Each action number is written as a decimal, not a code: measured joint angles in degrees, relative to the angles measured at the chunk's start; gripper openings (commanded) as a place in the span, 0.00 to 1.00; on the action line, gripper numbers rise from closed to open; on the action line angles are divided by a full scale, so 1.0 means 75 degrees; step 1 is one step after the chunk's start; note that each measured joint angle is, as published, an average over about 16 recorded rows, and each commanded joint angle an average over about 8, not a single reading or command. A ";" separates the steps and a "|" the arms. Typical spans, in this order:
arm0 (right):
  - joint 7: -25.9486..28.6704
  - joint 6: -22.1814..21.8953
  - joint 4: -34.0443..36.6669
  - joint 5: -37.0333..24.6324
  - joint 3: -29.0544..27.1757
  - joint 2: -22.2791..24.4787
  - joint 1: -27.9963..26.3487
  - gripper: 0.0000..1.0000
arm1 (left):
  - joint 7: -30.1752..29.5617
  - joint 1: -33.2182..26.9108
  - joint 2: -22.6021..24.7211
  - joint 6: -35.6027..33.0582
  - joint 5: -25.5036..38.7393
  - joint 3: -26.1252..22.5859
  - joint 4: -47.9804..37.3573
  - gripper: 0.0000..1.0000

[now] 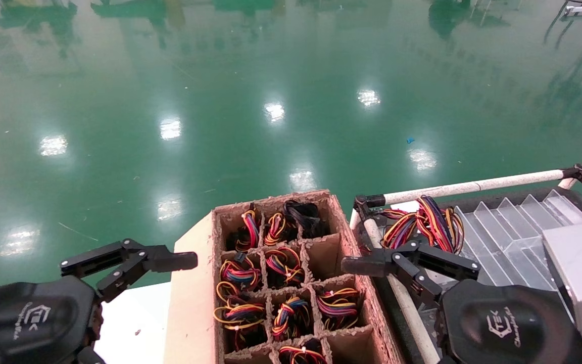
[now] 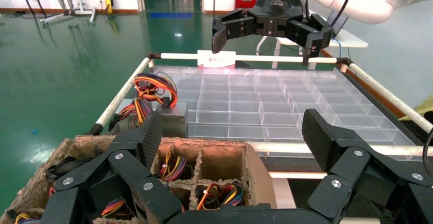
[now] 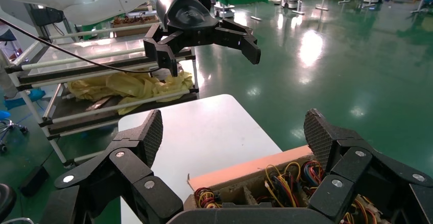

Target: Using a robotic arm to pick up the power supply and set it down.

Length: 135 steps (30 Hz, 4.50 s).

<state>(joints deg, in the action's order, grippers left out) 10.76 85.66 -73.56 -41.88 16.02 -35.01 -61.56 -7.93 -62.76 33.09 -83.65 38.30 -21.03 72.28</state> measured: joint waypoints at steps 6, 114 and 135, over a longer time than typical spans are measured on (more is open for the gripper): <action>0.0000 0.0000 0.0000 0.0000 0.0000 0.0000 0.0000 1.00 | 0.0000 0.0000 0.0000 0.0000 0.0000 0.0000 0.0000 0.28; 0.1302 -0.6317 0.2341 -0.8560 0.2838 -0.4274 -0.1940 0.00 | 0.0002 -0.0002 -0.0001 0.0000 -0.0003 -0.0005 -0.0002 1.00; 0.1841 -0.6152 0.1574 -0.8524 0.2652 -0.3863 -0.2014 0.00 | 0.0003 -0.0002 -0.0002 0.0001 -0.0003 -0.0006 -0.0002 1.00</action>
<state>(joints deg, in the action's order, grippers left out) 24.56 39.52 -61.75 -105.81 35.91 -63.98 -76.67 -7.91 -62.78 33.08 -83.64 38.27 -21.07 72.27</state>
